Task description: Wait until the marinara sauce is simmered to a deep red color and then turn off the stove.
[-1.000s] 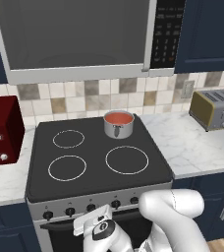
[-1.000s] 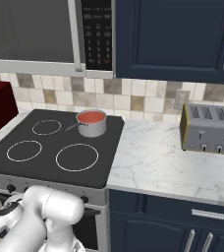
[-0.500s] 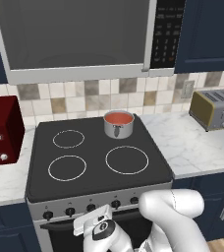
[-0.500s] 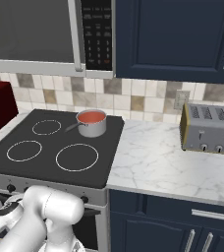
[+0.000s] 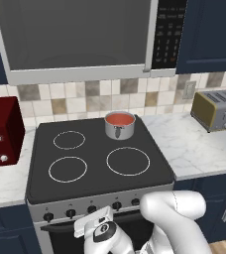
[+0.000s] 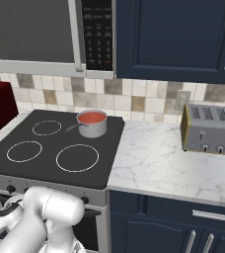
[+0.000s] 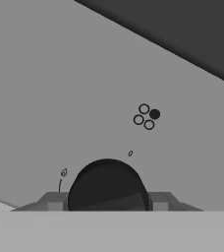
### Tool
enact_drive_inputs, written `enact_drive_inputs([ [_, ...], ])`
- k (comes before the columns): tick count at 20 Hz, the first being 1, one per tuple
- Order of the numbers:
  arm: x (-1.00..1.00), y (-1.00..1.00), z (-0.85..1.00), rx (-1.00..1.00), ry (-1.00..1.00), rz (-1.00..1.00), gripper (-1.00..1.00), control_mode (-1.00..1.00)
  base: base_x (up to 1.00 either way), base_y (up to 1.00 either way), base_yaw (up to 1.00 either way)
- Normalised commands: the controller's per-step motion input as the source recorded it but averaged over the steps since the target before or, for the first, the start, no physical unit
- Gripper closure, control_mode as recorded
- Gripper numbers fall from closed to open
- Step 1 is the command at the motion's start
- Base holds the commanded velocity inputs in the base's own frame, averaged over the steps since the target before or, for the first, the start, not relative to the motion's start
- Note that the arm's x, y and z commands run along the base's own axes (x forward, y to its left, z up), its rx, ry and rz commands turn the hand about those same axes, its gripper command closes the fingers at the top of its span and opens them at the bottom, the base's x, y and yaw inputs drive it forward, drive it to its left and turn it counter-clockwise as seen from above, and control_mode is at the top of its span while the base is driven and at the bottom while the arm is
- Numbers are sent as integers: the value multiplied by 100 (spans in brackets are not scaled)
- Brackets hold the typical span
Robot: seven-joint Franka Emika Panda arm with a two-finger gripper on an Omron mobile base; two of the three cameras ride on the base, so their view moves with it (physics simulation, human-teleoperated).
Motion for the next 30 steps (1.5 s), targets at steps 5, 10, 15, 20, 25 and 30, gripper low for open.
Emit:
enact_drive_inputs([
  [5, 0, 0, 0, 0, 0, 0, 100, -100, 0, 0, 0],
  [10, 0, 0, 0, 0, 0, 0, 100, -100, 0, 0, 0],
  [15, 0, 0, 0, 0, 0, 0, 100, -100, 0, 0, 0],
  [20, 0, 0, 0, 0, 0, 0, 100, -100, 0, 0, 0],
  [25, 0, 0, 0, 0, 0, 0, 100, -100, 0, 0, 0],
  [30, 0, 0, 0, 0, 0, 0, 100, -100, 0, 0, 0],
])
